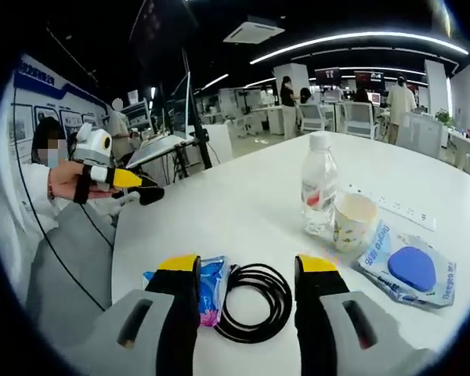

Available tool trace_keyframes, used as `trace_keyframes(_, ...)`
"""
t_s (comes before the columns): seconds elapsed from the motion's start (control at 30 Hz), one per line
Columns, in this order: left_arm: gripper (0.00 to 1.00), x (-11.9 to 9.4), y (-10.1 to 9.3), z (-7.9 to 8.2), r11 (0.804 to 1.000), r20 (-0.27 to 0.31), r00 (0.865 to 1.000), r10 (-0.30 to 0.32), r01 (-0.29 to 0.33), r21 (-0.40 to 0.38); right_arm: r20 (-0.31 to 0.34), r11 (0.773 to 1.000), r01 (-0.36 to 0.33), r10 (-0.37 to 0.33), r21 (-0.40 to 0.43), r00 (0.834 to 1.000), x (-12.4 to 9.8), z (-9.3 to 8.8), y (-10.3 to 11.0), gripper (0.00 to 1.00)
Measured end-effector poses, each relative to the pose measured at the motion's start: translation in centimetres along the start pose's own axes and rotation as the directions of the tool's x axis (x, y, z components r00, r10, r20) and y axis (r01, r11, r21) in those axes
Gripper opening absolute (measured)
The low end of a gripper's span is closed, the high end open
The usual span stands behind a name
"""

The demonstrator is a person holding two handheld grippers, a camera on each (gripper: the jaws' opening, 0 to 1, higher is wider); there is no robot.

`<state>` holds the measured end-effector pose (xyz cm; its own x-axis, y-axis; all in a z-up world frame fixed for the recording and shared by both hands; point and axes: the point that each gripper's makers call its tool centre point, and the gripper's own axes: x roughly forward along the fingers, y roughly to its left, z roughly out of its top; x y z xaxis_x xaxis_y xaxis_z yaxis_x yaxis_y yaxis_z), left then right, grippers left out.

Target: Arrange the tabletop items into an orderly group along one side of the table until the central work area is clear of visible clutter.

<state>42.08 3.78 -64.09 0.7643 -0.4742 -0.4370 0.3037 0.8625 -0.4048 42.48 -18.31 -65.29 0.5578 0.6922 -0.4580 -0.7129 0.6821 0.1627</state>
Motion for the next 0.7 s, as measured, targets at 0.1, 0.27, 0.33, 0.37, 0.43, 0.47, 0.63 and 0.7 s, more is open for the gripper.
trace_keyframes(0.1,0.73,-0.2,-0.4,-1.4,1.000,-0.021,1.000,-0.001,0.001,-0.012,-0.022,1.000,-0.010,0.010,-0.011,1.000,0.3,-0.8,0.3,0.47)
trace_keyframes(0.27,0.73,-0.2,-0.7,-3.7,1.000,-0.063,0.998,0.006,-0.007,-0.023,-0.049,1.000,-0.028,0.027,-0.005,0.998,0.9,-1.8,1.0,0.46)
trace_keyframes(0.33,0.73,-0.2,-0.8,-4.3,1.000,-0.074,0.997,0.005,-0.006,-0.024,-0.059,0.999,-0.035,0.035,-0.002,0.998,1.1,-2.2,1.3,0.45)
trace_keyframes(0.37,0.73,-0.2,-0.9,-4.5,1.000,-0.076,0.997,0.005,-0.007,-0.026,-0.062,0.999,-0.037,0.037,0.000,0.997,1.2,-2.3,1.3,0.45)
trace_keyframes(0.43,0.73,-0.2,-1.0,-5.1,0.999,-0.089,0.996,0.007,-0.010,-0.033,-0.069,0.999,-0.044,0.044,0.006,0.997,1.5,-2.6,1.5,0.44)
trace_keyframes(0.47,0.73,-0.2,-1.3,-5.5,0.999,-0.095,0.995,0.005,-0.008,-0.033,-0.072,0.999,-0.047,0.048,0.010,0.996,1.6,-2.8,1.6,0.44)
trace_keyframes(0.63,0.73,-0.2,-1.8,-7.4,0.999,-0.131,0.991,-0.003,-0.003,-0.044,-0.097,0.998,-0.062,0.063,0.014,0.993,2.2,-3.7,2.0,0.42)
trace_keyframes(0.7,0.73,-0.1,-2.1,-8.0,0.999,-0.145,0.989,-0.006,0.000,-0.043,-0.107,0.998,-0.068,0.069,0.013,0.992,2.4,-4.1,2.1,0.41)
